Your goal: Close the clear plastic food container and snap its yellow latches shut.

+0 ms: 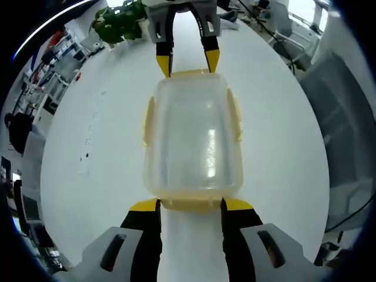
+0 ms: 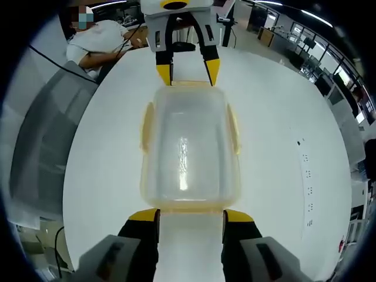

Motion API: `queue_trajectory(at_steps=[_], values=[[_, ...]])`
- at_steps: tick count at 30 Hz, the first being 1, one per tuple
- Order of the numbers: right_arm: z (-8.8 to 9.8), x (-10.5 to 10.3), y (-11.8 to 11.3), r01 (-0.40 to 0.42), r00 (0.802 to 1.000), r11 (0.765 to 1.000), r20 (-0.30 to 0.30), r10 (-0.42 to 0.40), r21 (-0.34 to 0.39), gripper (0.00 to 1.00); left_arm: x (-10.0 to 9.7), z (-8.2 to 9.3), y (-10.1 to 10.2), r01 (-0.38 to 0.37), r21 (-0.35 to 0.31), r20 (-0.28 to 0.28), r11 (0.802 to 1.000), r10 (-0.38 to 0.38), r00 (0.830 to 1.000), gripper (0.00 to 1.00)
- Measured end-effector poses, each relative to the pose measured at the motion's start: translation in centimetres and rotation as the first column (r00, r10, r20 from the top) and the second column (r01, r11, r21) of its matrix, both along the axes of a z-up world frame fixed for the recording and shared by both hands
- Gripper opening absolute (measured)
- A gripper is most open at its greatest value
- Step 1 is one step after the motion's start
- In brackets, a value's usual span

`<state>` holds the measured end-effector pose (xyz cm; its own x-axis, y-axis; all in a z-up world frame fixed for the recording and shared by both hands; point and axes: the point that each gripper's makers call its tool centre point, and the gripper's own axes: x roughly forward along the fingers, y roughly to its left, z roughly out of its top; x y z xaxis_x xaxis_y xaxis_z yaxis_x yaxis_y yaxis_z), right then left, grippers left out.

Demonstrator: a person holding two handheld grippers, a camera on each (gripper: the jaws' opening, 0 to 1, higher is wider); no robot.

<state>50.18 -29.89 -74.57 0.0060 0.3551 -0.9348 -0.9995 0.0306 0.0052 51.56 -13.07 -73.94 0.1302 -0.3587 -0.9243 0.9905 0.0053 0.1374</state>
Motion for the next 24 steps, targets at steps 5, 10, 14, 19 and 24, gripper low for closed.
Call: queue_trajectory(at_steps=[5, 10, 14, 19, 24], values=[[0.4, 0.0, -0.4, 0.005, 1.000, 1.000, 0.011, -0.005, 0.011, 0.45, 0.1, 0.7, 0.7, -0.060, -0.019, -0.031, 0.998, 0.059, 0.998, 0.43], [1.4, 0.2, 0.0, 0.052, 0.998, 0.997, 0.014, -0.053, 0.056, 0.44, 0.5, 1.7, 0.3, -0.134, -0.080, -0.031, 0.988, 0.132, 0.991, 0.43], [2.2, 0.5, 0.6, 0.101, 0.995, 0.990, 0.006, -0.102, 0.094, 0.42, 0.7, 2.2, -0.2, -0.150, -0.095, -0.027, 0.984, 0.148, 0.989, 0.41], [2.5, 0.9, 1.1, 0.195, 0.981, 0.973, -0.004, -0.196, 0.121, 0.42, 0.4, 3.2, -1.5, -0.235, -0.152, -0.065, 0.960, 0.227, 0.972, 0.45], [2.2, 0.6, 1.6, 0.339, 0.941, 0.929, -0.070, -0.332, 0.146, 0.39, 0.5, 2.7, -2.0, -0.370, -0.180, -0.115, 0.912, 0.354, 0.928, 0.46]])
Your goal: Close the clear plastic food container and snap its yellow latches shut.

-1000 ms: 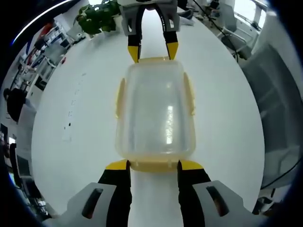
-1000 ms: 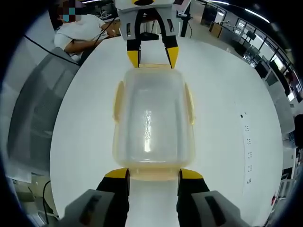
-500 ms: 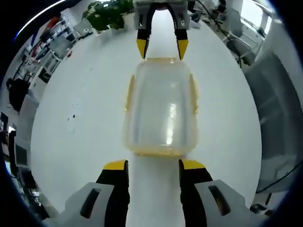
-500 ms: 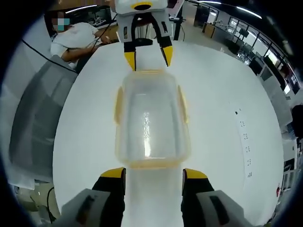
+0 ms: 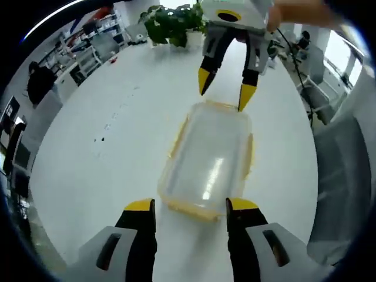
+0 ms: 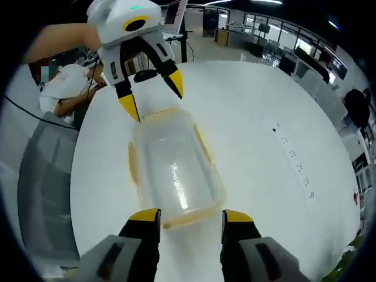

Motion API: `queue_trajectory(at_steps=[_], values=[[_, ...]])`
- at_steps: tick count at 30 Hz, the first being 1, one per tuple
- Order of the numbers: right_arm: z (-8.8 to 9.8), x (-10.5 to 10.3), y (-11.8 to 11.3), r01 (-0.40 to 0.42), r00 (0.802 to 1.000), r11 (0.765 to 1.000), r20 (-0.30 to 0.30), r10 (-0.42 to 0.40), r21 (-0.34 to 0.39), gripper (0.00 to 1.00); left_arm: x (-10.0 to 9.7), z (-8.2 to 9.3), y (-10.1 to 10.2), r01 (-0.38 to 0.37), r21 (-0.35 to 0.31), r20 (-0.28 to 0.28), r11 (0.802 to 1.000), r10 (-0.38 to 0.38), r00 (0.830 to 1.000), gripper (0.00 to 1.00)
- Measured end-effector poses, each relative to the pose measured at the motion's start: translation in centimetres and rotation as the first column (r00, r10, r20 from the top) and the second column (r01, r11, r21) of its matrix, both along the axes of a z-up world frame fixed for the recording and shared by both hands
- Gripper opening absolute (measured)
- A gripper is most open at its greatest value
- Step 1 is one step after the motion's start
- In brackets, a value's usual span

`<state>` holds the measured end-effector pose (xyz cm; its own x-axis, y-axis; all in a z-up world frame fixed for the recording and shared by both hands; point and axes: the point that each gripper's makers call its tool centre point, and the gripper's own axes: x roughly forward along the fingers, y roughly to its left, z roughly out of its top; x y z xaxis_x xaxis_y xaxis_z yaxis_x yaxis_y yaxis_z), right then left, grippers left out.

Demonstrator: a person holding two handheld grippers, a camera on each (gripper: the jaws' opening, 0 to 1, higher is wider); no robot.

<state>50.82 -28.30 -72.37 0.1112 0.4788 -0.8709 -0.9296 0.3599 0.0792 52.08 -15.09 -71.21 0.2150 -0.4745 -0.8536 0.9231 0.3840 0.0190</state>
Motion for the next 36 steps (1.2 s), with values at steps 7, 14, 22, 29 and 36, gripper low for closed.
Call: queue_trajectory(at_steps=[7, 14, 22, 29, 36], values=[[-0.2, 0.2, -0.2, 0.155, 0.988, 0.987, -0.035, -0.154, 0.044, 0.39, 0.7, 0.4, 0.2, -0.140, -0.027, 0.019, 0.990, 0.140, 0.990, 0.45], [0.5, 0.7, 0.1, 0.278, 0.961, 0.955, -0.051, -0.273, 0.108, 0.38, 0.6, 0.3, -0.2, -0.305, -0.117, -0.071, 0.945, 0.298, 0.952, 0.44], [0.9, 1.2, 0.5, 0.412, 0.911, 0.900, -0.056, -0.408, 0.141, 0.38, 0.7, -0.6, -0.5, -0.448, -0.188, -0.146, 0.874, 0.426, 0.893, 0.48], [0.1, 0.8, 0.3, 0.493, 0.870, 0.855, -0.080, -0.487, 0.160, 0.41, 0.9, -0.9, 0.5, -0.535, -0.221, -0.169, 0.815, 0.508, 0.844, 0.51], [-0.3, 0.9, 0.2, 0.558, 0.830, 0.810, -0.106, -0.548, 0.183, 0.41, -0.1, -2.2, 0.8, -0.579, -0.206, -0.209, 0.789, 0.542, 0.814, 0.50]])
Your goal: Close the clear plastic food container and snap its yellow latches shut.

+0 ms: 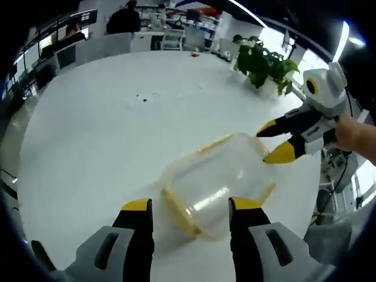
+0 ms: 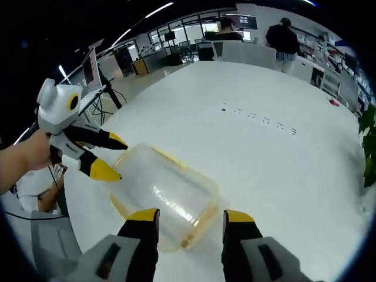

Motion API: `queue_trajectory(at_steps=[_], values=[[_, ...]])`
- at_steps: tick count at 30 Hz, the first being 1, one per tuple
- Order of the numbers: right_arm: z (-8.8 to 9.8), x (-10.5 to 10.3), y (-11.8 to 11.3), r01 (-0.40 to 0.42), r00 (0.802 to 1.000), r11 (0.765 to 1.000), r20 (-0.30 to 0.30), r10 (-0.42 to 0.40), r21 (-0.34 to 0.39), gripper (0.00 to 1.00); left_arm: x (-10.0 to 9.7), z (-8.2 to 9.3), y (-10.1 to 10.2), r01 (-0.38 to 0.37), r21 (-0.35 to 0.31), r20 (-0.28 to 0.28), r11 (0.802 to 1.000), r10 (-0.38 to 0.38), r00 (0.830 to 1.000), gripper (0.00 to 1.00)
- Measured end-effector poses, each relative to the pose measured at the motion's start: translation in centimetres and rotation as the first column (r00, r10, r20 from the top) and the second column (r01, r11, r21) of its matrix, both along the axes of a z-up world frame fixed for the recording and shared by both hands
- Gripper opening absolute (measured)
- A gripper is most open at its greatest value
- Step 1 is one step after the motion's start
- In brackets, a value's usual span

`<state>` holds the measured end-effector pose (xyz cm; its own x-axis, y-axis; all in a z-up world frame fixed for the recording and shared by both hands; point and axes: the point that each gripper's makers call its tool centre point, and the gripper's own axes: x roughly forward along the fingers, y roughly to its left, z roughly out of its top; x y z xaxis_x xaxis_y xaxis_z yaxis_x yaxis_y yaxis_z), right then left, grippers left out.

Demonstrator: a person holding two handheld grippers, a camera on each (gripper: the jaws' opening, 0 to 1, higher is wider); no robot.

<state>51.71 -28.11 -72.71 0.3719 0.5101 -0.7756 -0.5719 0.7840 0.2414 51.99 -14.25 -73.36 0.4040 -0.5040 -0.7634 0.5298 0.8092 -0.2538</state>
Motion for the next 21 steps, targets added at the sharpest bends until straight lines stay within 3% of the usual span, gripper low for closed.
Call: queue_trajectory(at_steps=[4, 9, 10, 14, 19, 20, 21], values=[[-0.2, -0.2, 0.2, 0.063, 0.997, 0.997, -0.042, -0.061, 0.042, 0.41, -0.2, -0.2, -0.1, -0.022, -0.028, -0.010, 0.999, 0.021, 1.000, 0.50], [-1.2, -0.7, 0.0, 0.084, 0.994, 0.996, -0.073, -0.081, 0.031, 0.40, -0.2, -0.3, -0.2, -0.061, -0.060, -0.027, 0.996, 0.059, 0.998, 0.51], [-1.1, -0.7, 0.3, 0.111, 0.991, 0.992, -0.080, -0.106, 0.060, 0.41, -0.3, -0.3, -0.3, -0.061, -0.066, -0.028, 0.996, 0.059, 0.998, 0.50], [-1.0, -0.9, 0.6, 0.120, 0.988, 0.989, -0.106, -0.111, 0.084, 0.37, -0.6, -0.2, -0.8, -0.048, -0.081, -0.021, 0.996, 0.046, 0.999, 0.44], [-1.1, -0.9, 0.8, 0.108, 0.990, 0.992, -0.099, -0.102, 0.060, 0.35, -0.6, -0.3, -0.9, -0.053, -0.099, -0.032, 0.994, 0.050, 0.998, 0.39], [-1.0, -0.7, 0.9, 0.114, 0.990, 0.991, -0.096, -0.107, 0.075, 0.35, 0.2, 0.2, -1.6, -0.059, -0.164, -0.006, 0.985, 0.058, 0.998, 0.36], [-1.0, -0.7, 0.8, 0.115, 0.989, 0.991, -0.101, -0.107, 0.074, 0.33, -0.5, 0.3, -0.8, -0.116, -0.148, -0.062, 0.982, 0.107, 0.992, 0.36]])
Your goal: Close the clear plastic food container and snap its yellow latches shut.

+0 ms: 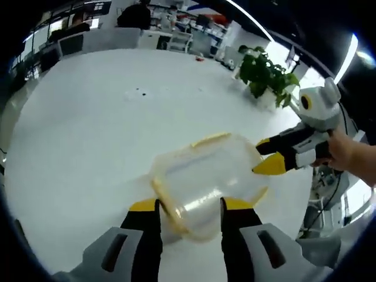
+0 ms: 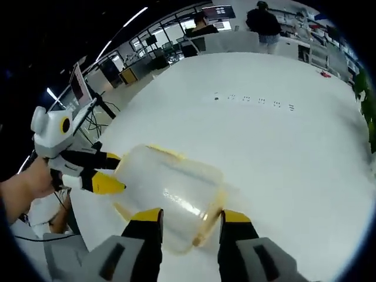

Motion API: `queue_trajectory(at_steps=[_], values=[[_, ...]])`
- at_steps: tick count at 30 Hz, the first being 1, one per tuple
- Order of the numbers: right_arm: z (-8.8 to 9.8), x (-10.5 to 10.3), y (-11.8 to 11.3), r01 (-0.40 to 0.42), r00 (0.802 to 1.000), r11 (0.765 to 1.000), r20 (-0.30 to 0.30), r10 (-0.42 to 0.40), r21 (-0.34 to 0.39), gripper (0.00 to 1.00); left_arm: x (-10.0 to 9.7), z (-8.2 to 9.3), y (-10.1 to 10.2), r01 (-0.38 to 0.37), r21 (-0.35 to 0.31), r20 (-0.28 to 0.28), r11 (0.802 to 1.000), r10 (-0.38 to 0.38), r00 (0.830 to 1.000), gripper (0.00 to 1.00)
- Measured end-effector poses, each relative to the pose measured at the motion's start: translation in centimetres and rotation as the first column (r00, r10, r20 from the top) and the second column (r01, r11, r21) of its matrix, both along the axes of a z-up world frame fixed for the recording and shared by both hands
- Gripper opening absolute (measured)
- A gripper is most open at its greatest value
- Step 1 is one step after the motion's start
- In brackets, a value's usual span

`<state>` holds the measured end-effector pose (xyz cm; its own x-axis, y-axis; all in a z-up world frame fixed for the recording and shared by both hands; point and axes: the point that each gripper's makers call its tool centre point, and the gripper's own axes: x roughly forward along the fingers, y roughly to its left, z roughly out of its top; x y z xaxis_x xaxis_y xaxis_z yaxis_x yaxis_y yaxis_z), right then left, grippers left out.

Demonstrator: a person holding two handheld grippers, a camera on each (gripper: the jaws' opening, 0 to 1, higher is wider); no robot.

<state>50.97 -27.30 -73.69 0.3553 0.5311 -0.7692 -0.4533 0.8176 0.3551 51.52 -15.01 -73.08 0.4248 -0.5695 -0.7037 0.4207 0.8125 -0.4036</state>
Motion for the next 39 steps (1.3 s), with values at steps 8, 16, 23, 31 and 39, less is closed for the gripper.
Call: queue_trajectory(at_steps=[8, 16, 23, 31, 39], values=[[0.0, 0.4, -0.4, 0.040, 0.999, 0.998, -0.036, -0.038, 0.052, 0.22, -0.4, -0.7, -0.2, 0.044, 0.053, 0.011, 0.998, -0.045, 0.999, 0.35], [0.4, 0.8, -0.2, 0.015, 0.998, 0.999, -0.055, -0.013, 0.051, 0.21, -0.4, -0.6, -0.3, 0.052, 0.061, -0.005, 0.997, -0.052, 0.999, 0.35], [0.2, 0.4, -0.4, 0.032, 0.999, 0.998, -0.043, -0.030, 0.056, 0.23, -0.4, -0.6, -0.2, 0.049, 0.054, -0.006, 0.997, -0.049, 0.999, 0.36], [0.1, -0.2, -0.7, 0.037, 0.999, 0.999, -0.020, -0.037, 0.038, 0.24, -0.4, -0.7, 0.0, 0.054, 0.054, -0.015, 0.997, -0.053, 0.998, 0.36], [0.2, 0.0, -0.7, 0.027, 1.000, 1.000, -0.016, -0.027, 0.010, 0.26, 0.0, -0.7, -0.1, 0.056, 0.053, -0.023, 0.997, -0.055, 0.998, 0.38]])
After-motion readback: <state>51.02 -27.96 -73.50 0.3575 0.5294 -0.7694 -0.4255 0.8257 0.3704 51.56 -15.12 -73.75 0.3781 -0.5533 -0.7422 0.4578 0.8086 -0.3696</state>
